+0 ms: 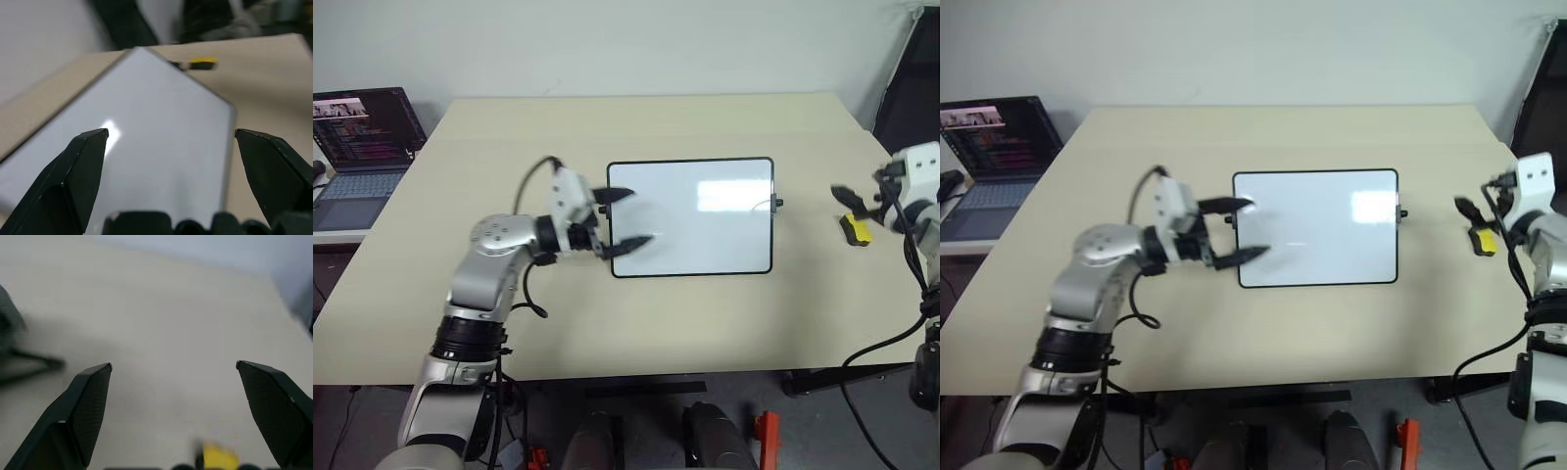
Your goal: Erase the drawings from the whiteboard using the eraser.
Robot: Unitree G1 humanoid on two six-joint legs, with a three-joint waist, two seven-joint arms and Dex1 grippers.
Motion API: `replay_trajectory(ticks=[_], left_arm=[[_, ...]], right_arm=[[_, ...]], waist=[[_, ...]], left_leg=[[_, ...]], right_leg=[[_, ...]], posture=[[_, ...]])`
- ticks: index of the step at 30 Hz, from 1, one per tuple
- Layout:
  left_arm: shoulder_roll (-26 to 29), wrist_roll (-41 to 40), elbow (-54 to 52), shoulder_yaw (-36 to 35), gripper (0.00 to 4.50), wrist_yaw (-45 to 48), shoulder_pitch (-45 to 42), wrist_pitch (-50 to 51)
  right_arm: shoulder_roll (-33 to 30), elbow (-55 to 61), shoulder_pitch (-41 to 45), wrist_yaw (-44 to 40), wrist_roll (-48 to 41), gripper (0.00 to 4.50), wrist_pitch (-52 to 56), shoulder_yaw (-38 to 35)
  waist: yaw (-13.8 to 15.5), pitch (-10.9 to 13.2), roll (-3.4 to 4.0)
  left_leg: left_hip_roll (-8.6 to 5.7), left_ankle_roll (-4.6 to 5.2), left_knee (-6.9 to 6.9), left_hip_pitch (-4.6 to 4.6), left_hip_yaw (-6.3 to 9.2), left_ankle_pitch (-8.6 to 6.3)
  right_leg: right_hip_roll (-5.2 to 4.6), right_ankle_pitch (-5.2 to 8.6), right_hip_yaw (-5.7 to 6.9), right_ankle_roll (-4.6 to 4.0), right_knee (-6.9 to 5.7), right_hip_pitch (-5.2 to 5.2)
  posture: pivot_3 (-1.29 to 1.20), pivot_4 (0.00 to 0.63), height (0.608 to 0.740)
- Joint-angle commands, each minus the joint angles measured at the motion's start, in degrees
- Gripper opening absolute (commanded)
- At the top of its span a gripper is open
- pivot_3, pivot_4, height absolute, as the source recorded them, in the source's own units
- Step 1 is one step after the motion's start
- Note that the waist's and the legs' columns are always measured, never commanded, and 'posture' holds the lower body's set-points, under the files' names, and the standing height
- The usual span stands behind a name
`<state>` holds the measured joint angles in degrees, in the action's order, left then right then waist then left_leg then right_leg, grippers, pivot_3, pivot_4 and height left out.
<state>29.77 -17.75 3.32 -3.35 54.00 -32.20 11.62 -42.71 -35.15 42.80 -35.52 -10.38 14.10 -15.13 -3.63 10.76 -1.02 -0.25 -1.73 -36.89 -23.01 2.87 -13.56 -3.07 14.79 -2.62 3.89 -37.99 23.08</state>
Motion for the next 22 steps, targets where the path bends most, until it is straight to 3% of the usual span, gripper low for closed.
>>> replay_trajectory(ticks=[1, 10, 18, 22], left_arm=[[-0.08, 3.14, 4.76, -5.84, 4.5, -9.52, 2.8, -5.5], [-8.51, 10.7, 24.24, -6.93, 4.5, -28.78, 0.99, -20.29], [-14.38, 14.3, 39.55, -4.51, 4.5, -35.27, -2.97, -29.89], [-16.33, 14.24, 38.54, -3.0, 4.5, -34.74, -1.89, -31.22]], right_arm=[[5.89, 1.72, -6.45, 4.88, -2.78, 4.46, -6.57, -4.26], [15.37, 0.23, -14.0, 13.2, -1.78, 4.46, -19.31, -4.98], [19.52, 0.96, -15.75, 15.09, -2.33, 4.46, -20.5, -3.46], [19.95, 3.03, -16.67, 16.13, -2.53, 4.46, -19.58, -3.34]], waist=[[0.49, -0.07, -0.13], [2.12, -0.04, -0.12], [1.7, -0.05, -0.12], [1.73, -0.05, -0.12]], left_leg=[[0.01, 0.0, 0.0, 0.01, 0.03, 0.0], [-0.18, -0.04, -0.11, -0.06, -0.02, 0.01], [-0.13, -0.04, -0.07, -0.02, -0.07, 0.01], [-0.12, -0.04, -0.05, -0.01, -0.04, 0.01]], right_leg=[[0.0, 0.0, 0.03, 0.0, 0.04, -0.04], [-0.21, -0.1, 0.01, 0.12, 0.03, -0.04], [-0.12, -0.11, -0.06, 0.1, 0.01, -0.03], [-0.11, -0.1, -0.03, 0.1, 0.0, -0.03]], posture=[[0.0, 0.15, 0.74], [0.0, 0.15, 0.74], [0.0, 0.15, 0.74], [0.0, 0.15, 0.74]])
